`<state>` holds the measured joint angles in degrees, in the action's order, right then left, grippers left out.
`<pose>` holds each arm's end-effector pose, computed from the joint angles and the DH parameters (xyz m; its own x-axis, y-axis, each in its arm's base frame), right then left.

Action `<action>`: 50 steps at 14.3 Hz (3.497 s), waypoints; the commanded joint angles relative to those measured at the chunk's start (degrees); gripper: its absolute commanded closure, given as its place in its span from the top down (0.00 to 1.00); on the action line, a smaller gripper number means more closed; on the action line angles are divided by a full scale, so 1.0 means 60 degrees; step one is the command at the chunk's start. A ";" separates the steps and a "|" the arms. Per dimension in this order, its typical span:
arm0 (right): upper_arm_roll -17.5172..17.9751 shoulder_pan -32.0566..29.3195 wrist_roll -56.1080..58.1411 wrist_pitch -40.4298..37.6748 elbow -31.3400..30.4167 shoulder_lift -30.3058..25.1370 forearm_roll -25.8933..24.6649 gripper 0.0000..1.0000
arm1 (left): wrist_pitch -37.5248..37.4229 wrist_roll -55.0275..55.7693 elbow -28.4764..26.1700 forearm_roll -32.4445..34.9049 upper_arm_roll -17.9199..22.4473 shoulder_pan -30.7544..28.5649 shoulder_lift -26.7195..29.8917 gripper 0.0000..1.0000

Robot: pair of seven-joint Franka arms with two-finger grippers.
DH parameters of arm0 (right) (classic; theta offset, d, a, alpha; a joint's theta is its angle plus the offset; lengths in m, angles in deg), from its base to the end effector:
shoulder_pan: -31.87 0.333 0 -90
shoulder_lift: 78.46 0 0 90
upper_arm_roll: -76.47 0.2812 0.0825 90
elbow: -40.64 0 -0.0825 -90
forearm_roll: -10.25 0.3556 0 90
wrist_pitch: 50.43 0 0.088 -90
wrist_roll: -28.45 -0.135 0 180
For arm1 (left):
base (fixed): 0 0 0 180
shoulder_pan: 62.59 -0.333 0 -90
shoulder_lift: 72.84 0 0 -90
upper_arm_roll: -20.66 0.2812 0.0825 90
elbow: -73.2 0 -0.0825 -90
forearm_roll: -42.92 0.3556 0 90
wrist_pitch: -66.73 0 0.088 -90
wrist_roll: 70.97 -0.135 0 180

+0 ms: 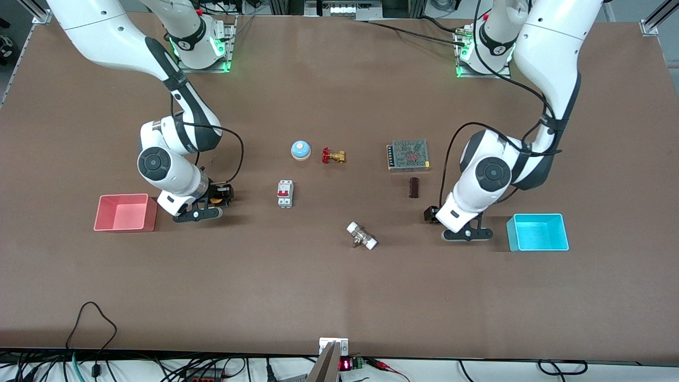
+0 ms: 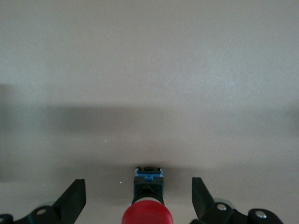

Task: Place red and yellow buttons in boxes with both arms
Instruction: 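Lift the yellow button with the right gripper while the left gripper grasps the red button, then lower the yellow button into the pink box while the left gripper lowers red into cyan, then open both grippers to release the buttons into the boxes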

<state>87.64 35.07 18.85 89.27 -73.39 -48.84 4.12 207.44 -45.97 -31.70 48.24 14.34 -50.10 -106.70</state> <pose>0.5503 0.1409 0.1637 0.9877 0.1447 -0.0597 0.1436 -0.9894 -0.0218 0.5830 -0.1949 0.1776 0.9977 0.0572 0.0354 0.0567 -0.9983 0.0164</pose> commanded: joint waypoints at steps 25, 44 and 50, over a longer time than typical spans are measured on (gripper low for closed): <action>-0.2711 -0.1325 0.3563 -0.1722 0.1705 -0.0426 0.0830 0.05 | -0.3865 -0.2010 0.2525 0.0213 0.0365 -0.1492 0.0678 0.21; -0.2711 -0.1369 0.3563 -0.1003 0.1690 0.0498 0.0801 0.85 | -0.2343 -0.3287 0.2117 0.0945 0.0278 -0.3356 -0.0978 0.23; -0.2696 -0.1339 0.3592 -0.1148 0.1676 -0.0041 0.0772 1.00 | -0.1962 -0.3272 0.1957 0.0887 0.0292 -0.3429 -0.1183 0.23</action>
<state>71.39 26.99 39.46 83.38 -63.18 -46.26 7.95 194.43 -64.58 -18.99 53.75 16.72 -69.60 -113.67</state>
